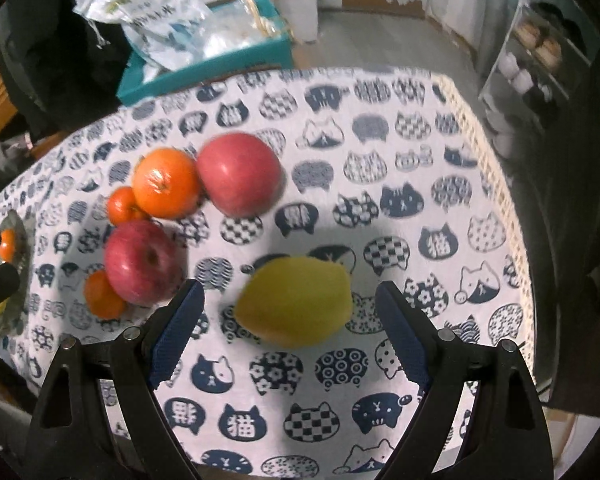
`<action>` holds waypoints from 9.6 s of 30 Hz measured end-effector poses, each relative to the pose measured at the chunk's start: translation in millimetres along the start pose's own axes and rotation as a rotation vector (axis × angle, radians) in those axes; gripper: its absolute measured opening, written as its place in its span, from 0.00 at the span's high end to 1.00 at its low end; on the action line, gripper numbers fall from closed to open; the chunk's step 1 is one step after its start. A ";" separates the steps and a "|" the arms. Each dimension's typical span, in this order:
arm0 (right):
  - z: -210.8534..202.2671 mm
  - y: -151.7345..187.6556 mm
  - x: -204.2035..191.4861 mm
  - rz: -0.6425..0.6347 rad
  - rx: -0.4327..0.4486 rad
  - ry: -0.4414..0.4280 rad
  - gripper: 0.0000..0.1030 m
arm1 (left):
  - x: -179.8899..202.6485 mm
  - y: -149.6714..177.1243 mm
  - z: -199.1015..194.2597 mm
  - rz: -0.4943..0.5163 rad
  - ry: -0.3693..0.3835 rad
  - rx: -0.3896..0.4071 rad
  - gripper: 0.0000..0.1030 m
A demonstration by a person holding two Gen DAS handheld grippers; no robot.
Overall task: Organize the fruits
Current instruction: 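Move both grippers back toward the remaining fruit cluster, then grasp the yellow pear with the right gripper while the left gripper grasps the red apple, then lift the pear and apple in both grippers and carry them toward the glass bowl, then lower the red apple into the glass bowl with the left gripper while the right gripper holds the pear above, then lower the yellow pear into the bowl with the right gripper and open both grippers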
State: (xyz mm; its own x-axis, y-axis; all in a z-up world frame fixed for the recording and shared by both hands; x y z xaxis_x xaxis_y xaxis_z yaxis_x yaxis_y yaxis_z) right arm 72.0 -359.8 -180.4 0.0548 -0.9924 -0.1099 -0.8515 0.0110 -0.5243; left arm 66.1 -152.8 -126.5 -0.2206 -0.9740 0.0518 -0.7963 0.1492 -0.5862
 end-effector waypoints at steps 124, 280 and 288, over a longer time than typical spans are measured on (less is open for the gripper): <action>54.5 24.8 -2.0 -0.016 -0.057 -0.053 0.43 | 48.2 35.8 101.2 0.167 0.077 -0.193 0.39; -1.6 -0.8 -409.4 -0.516 0.098 -0.467 0.43 | -292.2 155.9 -38.4 -0.544 -0.135 -0.103 0.39; 18.1 10.0 -424.9 -0.539 0.046 -0.495 0.43 | -300.6 150.5 -69.4 -0.536 -0.180 -0.041 0.39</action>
State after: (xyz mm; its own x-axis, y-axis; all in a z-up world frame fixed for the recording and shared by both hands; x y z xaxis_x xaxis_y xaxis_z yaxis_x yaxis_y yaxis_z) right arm 49.6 64.2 -154.2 0.6979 -0.6906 -0.1896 -0.6180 -0.4469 -0.6468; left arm -26.5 174.3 -174.2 0.3172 -0.9285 0.1933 -0.7924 -0.3714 -0.4839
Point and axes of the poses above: each gripper's, at about its wrist camera, not at the fingertips, and z roughly the way its jaws point, x to its right, y to its underside, the point moved 1 cm from there along z, roughly the way its jaws point, and after that the axes turned 10 degrees about x, right-handed, at the moved point
